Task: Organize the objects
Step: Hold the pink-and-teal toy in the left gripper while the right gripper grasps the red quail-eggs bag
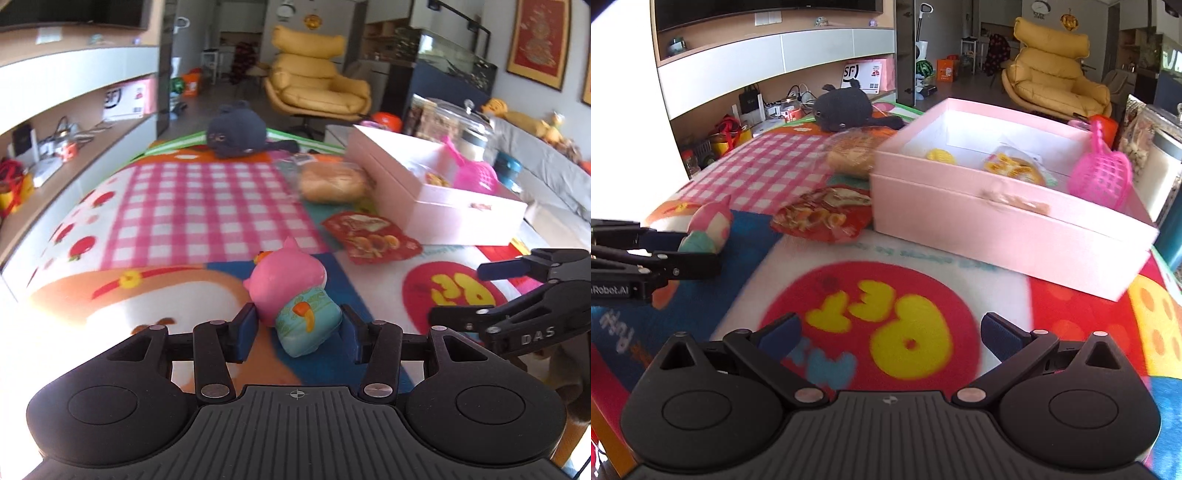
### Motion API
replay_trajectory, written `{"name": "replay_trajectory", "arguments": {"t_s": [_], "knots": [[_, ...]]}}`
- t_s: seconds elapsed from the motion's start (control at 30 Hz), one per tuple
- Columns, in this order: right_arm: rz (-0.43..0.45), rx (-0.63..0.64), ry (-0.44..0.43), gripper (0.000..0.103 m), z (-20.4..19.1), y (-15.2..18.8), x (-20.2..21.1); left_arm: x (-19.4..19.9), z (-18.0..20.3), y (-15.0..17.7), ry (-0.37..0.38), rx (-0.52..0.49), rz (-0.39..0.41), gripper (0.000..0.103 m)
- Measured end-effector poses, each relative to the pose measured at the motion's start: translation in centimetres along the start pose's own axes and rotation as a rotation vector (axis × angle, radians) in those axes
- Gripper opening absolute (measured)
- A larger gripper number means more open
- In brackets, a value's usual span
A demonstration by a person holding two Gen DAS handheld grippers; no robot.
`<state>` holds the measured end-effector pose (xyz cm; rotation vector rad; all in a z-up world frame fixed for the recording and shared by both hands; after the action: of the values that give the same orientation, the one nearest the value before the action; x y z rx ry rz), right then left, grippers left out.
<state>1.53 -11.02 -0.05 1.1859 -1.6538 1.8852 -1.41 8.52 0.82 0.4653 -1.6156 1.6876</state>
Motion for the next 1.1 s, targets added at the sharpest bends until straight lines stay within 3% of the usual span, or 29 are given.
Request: {"name": "replay_trajectory", "arguments": {"t_s": [0.1,0.2,0.27,0.37,0.43,0.53,0.67,0.8,0.9,0.93,1.1], "knots": [[-0.009,0.014,-0.003,0.103,-2.4,-1.8,-1.6,0.3,-0.9,0.1,-0.037,0.008,0.012,0.052],[-0.018,0.028,-0.003,0.102,-4.3,-3.6,-3.1,0.6,-2.0,0.2,-0.022,0.032,0.015,0.052],[-0.005,0.044,0.015,0.096,-5.1,-4.5,-3.8,0.8,-2.2,0.3,-0.019,0.036,0.017,0.052],[0.006,0.049,0.019,0.072,-5.4,-5.3,-3.8,0.8,-2.1,0.5,-0.022,0.033,0.024,0.052],[-0.003,0.067,0.018,0.044,-5.2,-5.2,-3.1,0.8,-2.0,0.5,-0.026,0.036,0.028,0.052],[-0.013,0.125,-0.002,0.028,-4.7,-3.6,-1.6,0.6,-1.7,0.5,-0.032,0.045,0.032,0.052],[-0.006,0.169,0.016,0.03,-3.5,-1.8,0.3,0.4,-1.4,0.4,-0.031,0.058,0.039,0.053],[0.006,0.096,-0.016,0.061,-3.3,-2.1,0.0,0.6,-1.4,0.5,-0.04,0.075,0.037,0.052],[0.003,0.024,-0.048,0.066,-4.1,-3.2,-1.6,1.0,-1.8,0.9,-0.058,0.064,0.035,0.052],[0.012,-0.003,-0.042,0.075,-4.5,-3.6,-2.0,1.2,-2.1,1.0,-0.059,0.067,0.035,0.052],[0.007,-0.094,0.004,0.085,-6.7,-6.2,-4.4,2.0,-3.6,1.5,-0.062,0.102,0.047,0.052]]}}
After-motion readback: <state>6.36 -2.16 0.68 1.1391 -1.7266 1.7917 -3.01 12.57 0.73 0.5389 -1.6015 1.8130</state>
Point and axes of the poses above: each gripper's, at about its wrist camera, not at the fingertips, and x roughly against the way its jaws point, z to its right, y to its underside, the point moved 2 cm from there along -x, roughly the way its jaws point, and after that the axes turned 6 degrees about -z, right-handed, at the moved point
